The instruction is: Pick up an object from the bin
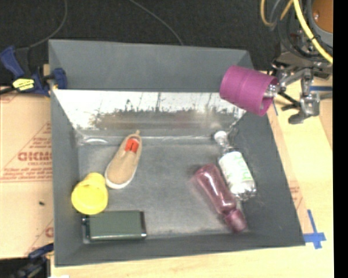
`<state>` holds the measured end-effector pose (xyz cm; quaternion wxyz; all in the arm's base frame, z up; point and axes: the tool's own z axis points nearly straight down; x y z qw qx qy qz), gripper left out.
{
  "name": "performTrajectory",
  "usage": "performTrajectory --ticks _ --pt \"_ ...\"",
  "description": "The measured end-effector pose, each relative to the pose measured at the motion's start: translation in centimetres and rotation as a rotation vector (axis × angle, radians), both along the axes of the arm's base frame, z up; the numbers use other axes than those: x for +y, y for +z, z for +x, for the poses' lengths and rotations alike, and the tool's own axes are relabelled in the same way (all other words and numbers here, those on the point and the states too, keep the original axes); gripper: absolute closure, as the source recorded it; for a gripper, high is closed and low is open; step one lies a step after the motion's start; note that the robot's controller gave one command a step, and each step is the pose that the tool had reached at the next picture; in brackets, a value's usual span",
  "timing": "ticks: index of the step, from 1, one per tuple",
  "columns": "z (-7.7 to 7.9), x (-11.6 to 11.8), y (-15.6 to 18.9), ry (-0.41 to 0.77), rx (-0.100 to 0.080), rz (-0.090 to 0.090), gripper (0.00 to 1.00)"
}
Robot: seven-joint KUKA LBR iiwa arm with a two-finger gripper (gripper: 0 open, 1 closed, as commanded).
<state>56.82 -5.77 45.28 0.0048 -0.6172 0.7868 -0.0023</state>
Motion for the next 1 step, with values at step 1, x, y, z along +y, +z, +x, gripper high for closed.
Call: performTrajectory --ticks 1 --pt "-2.89 4.11 -1.14 0.228 -0.005 -0.005 0.0"
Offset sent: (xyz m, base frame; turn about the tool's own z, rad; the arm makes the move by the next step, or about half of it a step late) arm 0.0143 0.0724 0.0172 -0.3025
